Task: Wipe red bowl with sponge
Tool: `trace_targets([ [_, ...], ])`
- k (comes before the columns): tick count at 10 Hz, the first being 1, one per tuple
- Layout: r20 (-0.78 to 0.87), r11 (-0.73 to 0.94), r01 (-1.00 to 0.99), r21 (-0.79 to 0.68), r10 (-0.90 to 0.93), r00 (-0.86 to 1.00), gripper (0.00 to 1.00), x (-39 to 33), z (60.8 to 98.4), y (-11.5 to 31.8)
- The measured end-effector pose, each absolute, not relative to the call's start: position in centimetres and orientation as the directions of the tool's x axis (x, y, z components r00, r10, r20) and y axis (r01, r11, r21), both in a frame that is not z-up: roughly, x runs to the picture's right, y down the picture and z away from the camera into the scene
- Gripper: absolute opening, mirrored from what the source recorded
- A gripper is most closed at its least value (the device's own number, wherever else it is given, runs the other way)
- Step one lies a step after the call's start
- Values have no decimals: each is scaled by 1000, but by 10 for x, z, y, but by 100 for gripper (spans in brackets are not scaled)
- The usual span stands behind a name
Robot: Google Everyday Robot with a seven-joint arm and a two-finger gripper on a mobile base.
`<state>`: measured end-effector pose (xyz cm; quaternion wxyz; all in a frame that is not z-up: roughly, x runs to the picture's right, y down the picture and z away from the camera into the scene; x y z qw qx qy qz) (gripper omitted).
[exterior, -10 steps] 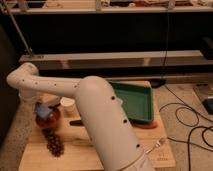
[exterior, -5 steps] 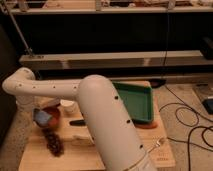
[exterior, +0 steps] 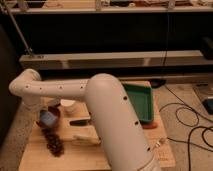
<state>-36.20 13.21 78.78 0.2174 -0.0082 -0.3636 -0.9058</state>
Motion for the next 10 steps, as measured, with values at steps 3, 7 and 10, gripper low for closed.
trace_targets([
  [3,210,-637,454,624,-422,-882,0,-344,798,120],
  [7,240,-612,506,608,-466,-852,0,-331,820,98],
  [10,231,-602,505,618,-475,-849,0,-340,830,86],
])
